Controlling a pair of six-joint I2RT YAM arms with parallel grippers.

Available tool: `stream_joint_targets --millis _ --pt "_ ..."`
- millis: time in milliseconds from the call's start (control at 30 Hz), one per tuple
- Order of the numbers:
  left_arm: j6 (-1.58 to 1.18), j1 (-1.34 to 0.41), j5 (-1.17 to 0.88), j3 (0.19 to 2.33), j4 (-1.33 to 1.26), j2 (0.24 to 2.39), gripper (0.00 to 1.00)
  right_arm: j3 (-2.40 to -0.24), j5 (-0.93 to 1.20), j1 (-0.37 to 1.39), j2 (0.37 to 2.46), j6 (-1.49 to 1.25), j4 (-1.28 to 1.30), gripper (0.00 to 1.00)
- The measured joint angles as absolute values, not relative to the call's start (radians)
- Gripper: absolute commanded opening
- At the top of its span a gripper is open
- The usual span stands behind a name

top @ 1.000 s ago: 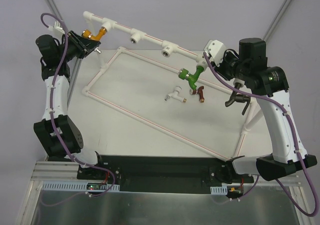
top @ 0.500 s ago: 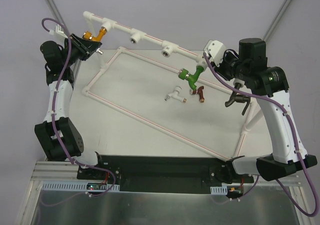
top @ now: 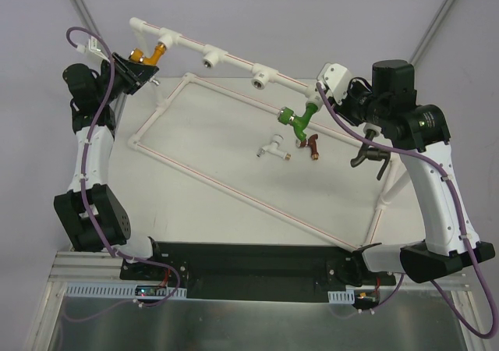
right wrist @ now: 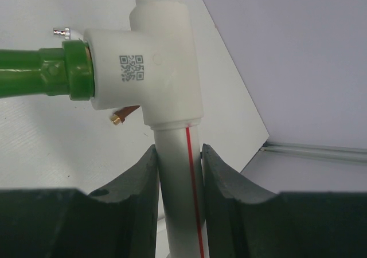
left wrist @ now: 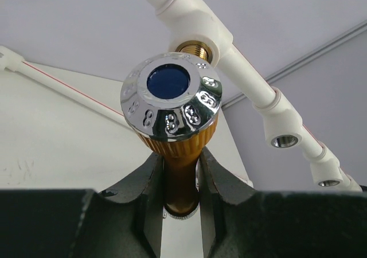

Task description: Install the water faucets

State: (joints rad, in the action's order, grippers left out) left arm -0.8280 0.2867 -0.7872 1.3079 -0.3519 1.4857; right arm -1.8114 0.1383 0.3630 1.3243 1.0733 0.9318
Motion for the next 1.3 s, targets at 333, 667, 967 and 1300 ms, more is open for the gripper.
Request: stream_joint_targets --millis 333,667,967,1300 --pt "-0.735 0.278 -0.769 1.328 -0.299 1.476 0.00 -1.811 0.136 0.366 1.324 1.074 0.933 0.02" --pt "-0.631 0.260 -0.731 1.341 -0.254 1.465 0.00 -1.811 0.133 0.367 1.323 1.075 0.932 0.02" --pt "-0.529 0.254 -0.719 1.368 -0.202 1.464 0.00 -1.808 0.130 0.369 1.322 1.077 0.929 0.02" --pt "-0.407 0.245 -0.711 1.385 -0.174 1.464 0.00 -1.807 0.126 0.371 1.322 1.078 0.929 0.02"
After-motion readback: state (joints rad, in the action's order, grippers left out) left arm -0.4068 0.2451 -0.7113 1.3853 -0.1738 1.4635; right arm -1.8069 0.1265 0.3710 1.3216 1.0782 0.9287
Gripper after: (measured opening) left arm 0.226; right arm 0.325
